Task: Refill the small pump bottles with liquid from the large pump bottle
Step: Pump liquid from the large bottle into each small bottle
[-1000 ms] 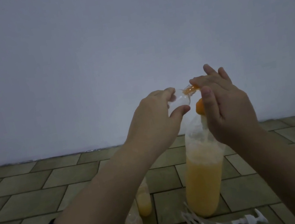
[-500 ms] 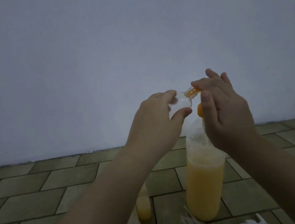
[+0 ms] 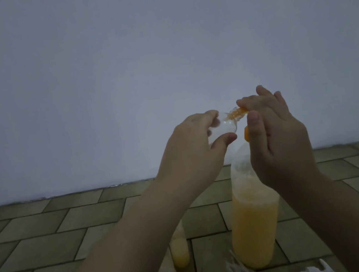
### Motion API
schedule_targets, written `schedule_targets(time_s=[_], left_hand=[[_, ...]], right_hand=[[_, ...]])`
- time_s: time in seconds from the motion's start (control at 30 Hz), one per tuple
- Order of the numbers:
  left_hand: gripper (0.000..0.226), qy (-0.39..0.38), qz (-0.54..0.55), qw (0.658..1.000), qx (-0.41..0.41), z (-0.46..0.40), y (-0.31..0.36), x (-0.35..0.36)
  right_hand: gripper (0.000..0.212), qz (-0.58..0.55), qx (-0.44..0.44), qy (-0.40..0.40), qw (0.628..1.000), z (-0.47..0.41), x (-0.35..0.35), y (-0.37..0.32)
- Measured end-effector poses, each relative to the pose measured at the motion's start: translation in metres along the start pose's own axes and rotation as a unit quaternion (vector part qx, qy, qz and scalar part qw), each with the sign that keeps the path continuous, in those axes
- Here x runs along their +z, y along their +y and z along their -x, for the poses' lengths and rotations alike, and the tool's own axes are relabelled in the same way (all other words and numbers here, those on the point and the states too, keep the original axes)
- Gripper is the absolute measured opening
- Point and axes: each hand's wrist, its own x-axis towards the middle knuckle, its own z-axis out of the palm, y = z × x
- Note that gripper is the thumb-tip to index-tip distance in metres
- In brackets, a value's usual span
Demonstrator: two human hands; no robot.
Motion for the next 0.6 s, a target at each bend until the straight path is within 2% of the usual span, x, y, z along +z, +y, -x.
schedule_targets(time_s=[0.3, 0.47, 0.6], left_hand=[[0.049, -0.005, 0.008, 1.0, -0.004, 0.0, -0.001, -0.003], [0.05, -0.004, 0.004, 1.0, 0.002, 0.002, 0.0, 0.0], [0.049, -0.022, 0.0, 1.0, -0.01, 0.005, -0.001, 0.004]], right_hand=[[0.051, 0.019, -0.012, -0.027, 0.999, -0.005, -0.004, -0.001], [0.048, 0.013, 0.002, -0.001, 1.0, 0.003, 0.001, 0.001], [0.05, 0.011, 0.02, -0.024, 0.999, 0.01, -0.001, 0.003]])
